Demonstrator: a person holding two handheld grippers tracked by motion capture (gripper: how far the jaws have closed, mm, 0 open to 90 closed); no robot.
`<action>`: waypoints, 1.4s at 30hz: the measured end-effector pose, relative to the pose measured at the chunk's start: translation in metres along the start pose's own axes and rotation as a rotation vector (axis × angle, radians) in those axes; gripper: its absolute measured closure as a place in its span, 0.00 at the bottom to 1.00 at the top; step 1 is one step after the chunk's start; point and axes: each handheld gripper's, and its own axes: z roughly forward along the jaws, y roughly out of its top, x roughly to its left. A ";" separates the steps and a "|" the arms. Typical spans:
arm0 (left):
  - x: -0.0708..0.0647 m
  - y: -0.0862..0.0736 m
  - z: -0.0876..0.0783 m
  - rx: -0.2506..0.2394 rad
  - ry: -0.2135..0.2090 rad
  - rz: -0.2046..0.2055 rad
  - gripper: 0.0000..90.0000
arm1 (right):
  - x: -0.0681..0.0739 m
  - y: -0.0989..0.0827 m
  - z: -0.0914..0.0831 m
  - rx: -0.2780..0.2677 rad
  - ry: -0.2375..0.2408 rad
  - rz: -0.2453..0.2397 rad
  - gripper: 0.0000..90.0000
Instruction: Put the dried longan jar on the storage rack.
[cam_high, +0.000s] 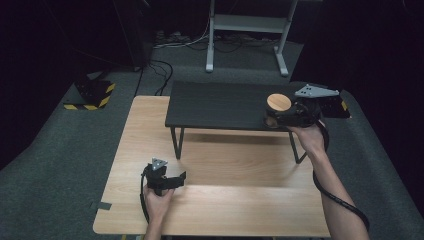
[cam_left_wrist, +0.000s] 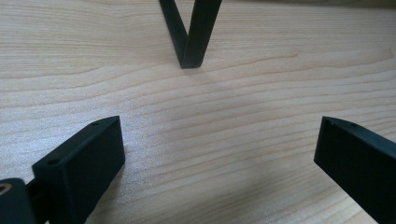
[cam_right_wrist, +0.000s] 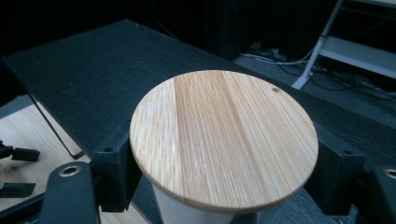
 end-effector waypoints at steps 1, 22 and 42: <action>0.000 0.000 0.000 0.000 0.000 0.000 0.02 | 0.000 0.000 0.000 0.000 0.000 0.000 0.25; -0.001 0.000 0.000 0.002 0.003 0.003 0.02 | -0.001 -0.123 -0.047 -0.132 0.059 0.119 0.18; -0.001 0.000 0.000 0.001 0.001 0.001 0.02 | 0.013 -0.222 -0.018 0.005 0.023 0.268 0.17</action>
